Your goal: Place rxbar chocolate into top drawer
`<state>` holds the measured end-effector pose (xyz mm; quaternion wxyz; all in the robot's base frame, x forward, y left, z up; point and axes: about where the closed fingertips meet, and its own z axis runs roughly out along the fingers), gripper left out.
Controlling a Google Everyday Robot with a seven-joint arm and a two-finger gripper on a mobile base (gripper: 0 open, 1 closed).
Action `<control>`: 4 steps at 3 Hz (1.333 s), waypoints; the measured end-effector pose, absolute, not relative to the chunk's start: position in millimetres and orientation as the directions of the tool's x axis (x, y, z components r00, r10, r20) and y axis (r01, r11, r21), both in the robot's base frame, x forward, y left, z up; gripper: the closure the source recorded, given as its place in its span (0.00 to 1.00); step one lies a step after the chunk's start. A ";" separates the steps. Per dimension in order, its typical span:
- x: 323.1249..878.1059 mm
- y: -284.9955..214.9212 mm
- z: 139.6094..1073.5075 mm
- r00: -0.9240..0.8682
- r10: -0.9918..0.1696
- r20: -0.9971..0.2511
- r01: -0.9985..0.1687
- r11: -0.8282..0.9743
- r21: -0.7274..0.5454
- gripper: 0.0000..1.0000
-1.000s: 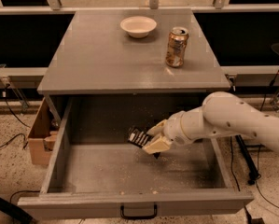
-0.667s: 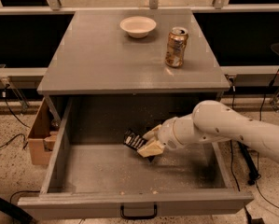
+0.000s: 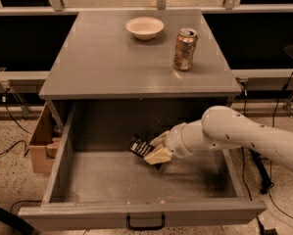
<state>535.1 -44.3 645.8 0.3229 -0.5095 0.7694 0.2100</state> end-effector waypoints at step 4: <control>525.3 -47.8 669.0 -0.261 -0.647 -0.716 -0.921 0.389 -0.016 0.00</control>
Offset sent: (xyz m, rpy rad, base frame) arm -0.0004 0.0013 -0.0005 0.0003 0.0011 0.0026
